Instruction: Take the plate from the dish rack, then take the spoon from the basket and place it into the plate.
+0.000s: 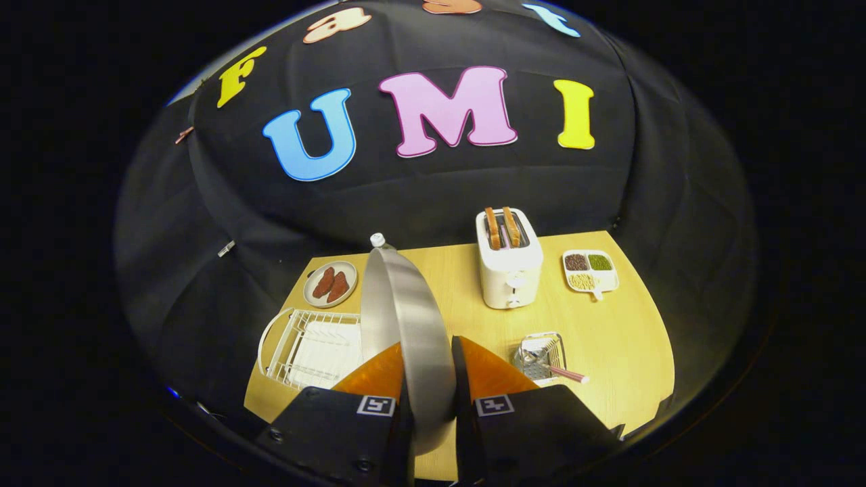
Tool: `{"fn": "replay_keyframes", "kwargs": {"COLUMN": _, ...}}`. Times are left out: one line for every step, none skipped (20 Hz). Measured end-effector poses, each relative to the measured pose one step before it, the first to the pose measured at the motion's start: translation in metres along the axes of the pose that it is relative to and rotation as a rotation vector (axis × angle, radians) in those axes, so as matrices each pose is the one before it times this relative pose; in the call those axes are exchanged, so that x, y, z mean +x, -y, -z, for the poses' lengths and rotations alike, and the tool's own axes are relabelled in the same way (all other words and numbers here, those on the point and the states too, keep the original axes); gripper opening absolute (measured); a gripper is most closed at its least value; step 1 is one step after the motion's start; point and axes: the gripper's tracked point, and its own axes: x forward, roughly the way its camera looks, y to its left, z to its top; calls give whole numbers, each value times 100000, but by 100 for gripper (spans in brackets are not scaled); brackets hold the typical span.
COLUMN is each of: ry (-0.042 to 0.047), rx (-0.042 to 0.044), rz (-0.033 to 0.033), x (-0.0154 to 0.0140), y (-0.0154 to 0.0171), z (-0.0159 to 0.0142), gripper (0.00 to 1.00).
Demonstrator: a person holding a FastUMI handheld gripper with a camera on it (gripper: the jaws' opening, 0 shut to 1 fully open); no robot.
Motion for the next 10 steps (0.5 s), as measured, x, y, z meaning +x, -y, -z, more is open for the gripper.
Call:
{"fn": "replay_keyframes", "kwargs": {"ry": -1528, "rx": 1971, "rz": -1179, "x": -679, "y": 1014, "z": 1117, "gripper": 28}}
{"fn": "replay_keyframes", "kwargs": {"ry": -1513, "rx": 1817, "rz": -1012, "x": -596, "y": 1075, "z": 1111, "gripper": 28}}
{"fn": "replay_keyframes", "kwargs": {"ry": -1636, "rx": 1358, "rz": -1008, "x": -662, "y": 1162, "z": 1266, "gripper": 28}}
{"fn": "replay_keyframes", "kwargs": {"ry": -2104, "rx": 1481, "rz": -1271, "x": -405, "y": 1021, "z": 1398, "gripper": 28}}
{"fn": "replay_keyframes", "kwargs": {"ry": -2285, "rx": 2265, "rz": -1666, "x": -290, "y": 827, "z": 1632, "gripper": 28}}
{"fn": "replay_keyframes", "kwargs": {"ry": -2741, "rx": 2682, "rz": -2260, "x": -278, "y": 655, "z": 1594, "gripper": 28}}
{"fn": "replay_keyframes", "kwargs": {"ry": -2214, "rx": 2663, "rz": -2310, "x": -185, "y": 676, "z": 1587, "gripper": 28}}
{"fn": "replay_keyframes", "kwargs": {"ry": -2864, "rx": 2447, "rz": -1769, "x": 235, "y": 896, "z": 1780, "gripper": 28}}
{"fn": "replay_keyframes", "kwargs": {"ry": -1962, "rx": 3142, "rz": -794, "x": 156, "y": 1259, "z": 1396, "gripper": 28}}
{"fn": "replay_keyframes", "kwargs": {"ry": -1906, "rx": 3063, "rz": -290, "x": 480, "y": 1237, "z": 1465, "gripper": 28}}
